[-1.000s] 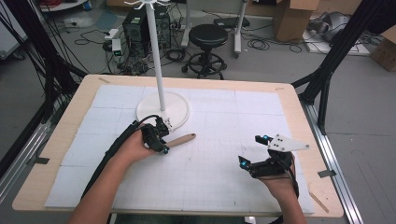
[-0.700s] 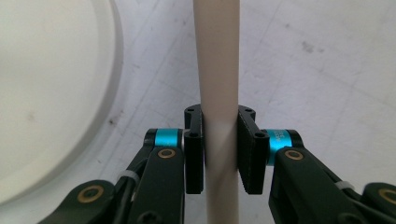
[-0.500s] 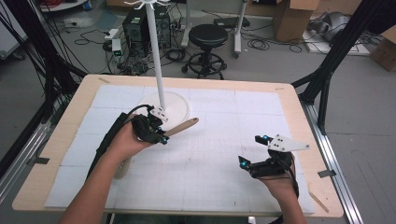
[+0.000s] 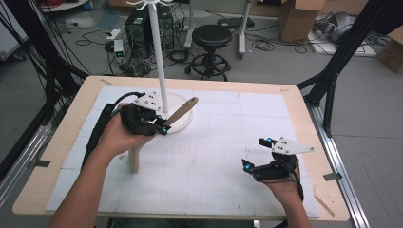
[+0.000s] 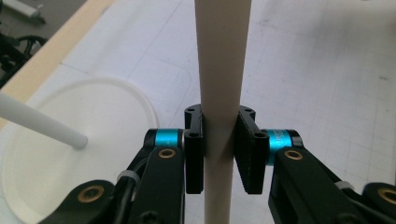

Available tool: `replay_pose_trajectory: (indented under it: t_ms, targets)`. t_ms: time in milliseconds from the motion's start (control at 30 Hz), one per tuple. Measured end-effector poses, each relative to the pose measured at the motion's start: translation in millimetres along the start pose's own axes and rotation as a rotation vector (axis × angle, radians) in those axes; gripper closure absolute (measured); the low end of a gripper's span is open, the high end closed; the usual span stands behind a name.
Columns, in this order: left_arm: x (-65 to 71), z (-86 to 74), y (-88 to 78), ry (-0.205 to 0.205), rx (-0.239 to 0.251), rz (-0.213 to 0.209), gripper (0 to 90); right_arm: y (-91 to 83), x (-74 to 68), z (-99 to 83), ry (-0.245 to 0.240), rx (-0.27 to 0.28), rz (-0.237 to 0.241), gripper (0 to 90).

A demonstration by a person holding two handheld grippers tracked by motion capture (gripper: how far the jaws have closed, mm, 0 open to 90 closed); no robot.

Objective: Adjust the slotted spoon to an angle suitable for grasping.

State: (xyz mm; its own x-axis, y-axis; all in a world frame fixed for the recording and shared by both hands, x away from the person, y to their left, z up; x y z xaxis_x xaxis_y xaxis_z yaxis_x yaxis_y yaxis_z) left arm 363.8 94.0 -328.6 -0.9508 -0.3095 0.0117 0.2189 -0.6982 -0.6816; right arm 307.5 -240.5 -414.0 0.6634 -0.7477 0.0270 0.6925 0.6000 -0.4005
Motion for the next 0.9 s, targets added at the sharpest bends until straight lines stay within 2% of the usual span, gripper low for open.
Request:
replay_pose_trajectory:
  t_ms: [33,67,267,367,567,900]
  targets:
    - [2.4,5.1,-6.1,0.009,0.027,-0.003,75.2,-0.5,-0.7,-0.1,0.002,-0.001,0.002,0.7]
    - [2.4,5.1,-6.1,0.009,0.027,-0.003,75.2,-0.5,-0.7,-0.1,0.002,-0.001,0.002,0.7]
    - [7.4,15.3,-20.3,0.027,0.104,-0.025,75.3,-0.2,-1.4,2.0,0.0,0.004,0.004,0.7]
    - [9.3,17.9,-23.2,0.024,0.14,-0.045,75.3,0.8,-1.7,2.6,-0.003,0.005,0.006,0.7]
    - [12.4,22.4,-24.9,0.032,0.177,-0.064,75.3,0.0,-2.0,3.1,-0.003,0.008,0.008,0.7]
    - [20.3,26.8,-30.4,0.063,0.203,-0.089,75.3,1.3,-3.4,12.2,-0.004,0.028,0.021,0.7]
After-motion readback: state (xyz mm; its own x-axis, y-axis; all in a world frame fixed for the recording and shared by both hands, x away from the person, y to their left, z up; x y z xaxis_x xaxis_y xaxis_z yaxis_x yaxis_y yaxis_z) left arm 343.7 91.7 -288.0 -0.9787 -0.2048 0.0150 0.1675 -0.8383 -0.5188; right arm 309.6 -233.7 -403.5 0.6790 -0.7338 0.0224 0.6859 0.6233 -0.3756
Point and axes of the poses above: each handheld gripper's, and its own axes: y roughly forward along the jaws, z roughly out of its top, x roughly to its right, the point moved 6 cm from there along y, roughly forward along the jaws, and after that the axes turned 7 degrees about -z, right-handed, at the moved point
